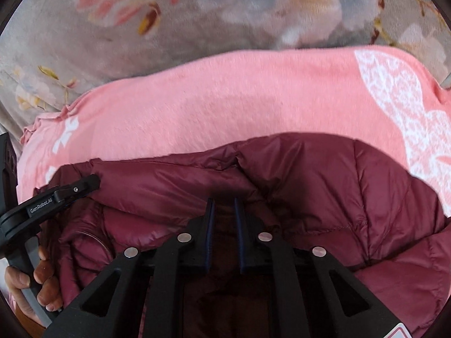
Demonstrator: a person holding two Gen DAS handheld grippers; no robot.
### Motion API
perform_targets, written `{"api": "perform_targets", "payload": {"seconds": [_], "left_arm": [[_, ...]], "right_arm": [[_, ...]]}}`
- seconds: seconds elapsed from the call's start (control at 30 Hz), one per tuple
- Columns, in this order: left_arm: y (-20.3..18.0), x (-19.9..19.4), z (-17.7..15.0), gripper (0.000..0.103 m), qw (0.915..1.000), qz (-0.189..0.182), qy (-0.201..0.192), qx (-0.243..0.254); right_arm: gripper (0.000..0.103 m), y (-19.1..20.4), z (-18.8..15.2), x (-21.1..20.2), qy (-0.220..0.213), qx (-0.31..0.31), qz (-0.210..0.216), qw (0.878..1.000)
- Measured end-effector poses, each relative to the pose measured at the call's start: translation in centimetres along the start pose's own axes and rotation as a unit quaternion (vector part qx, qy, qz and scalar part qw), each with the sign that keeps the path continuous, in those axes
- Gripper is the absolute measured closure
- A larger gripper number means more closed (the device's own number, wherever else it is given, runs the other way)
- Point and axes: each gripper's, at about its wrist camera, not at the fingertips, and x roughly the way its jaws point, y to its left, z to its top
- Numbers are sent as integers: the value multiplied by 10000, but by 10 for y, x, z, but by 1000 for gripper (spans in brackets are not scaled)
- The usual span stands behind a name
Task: Fold large clothes
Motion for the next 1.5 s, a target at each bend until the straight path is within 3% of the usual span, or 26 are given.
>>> {"api": "perform_targets", "payload": {"seconds": [0.27, 0.47, 0.8, 0.97, 1.03, 1.17, 1.27, 1.5], "left_arm": [[-1, 5, -10, 77, 9989, 372, -98, 266], [-9, 13, -12, 78, 9958, 717, -59, 562], [-16, 19, -9, 77, 9928, 959, -70, 719], [-2, -21, -7, 76, 9967, 673, -313, 315], [15, -43, -3, 66, 9970, 654, -388, 117], [62, -55, 13, 66, 9944, 982, -302, -246], [87, -44, 13, 66, 9930, 909, -104, -752], [84, -31, 4, 64, 9888, 1449, -179, -297]], "right_arm": [[96, -4, -3, 14, 122, 13, -116, 9999], [97, 1, 0, 19, 136, -41, -264, 9996], [97, 6, 5, 23, 133, -63, -285, 9995], [92, -8, 2, -37, -314, 71, -158, 9994], [92, -13, 2, -56, -421, -51, -381, 9984], [92, -49, 10, -62, -351, 392, -790, 9955], [92, -75, 6, -49, -147, 656, -1060, 9921], [98, -91, -7, -44, -197, 547, -1455, 9876]]}}
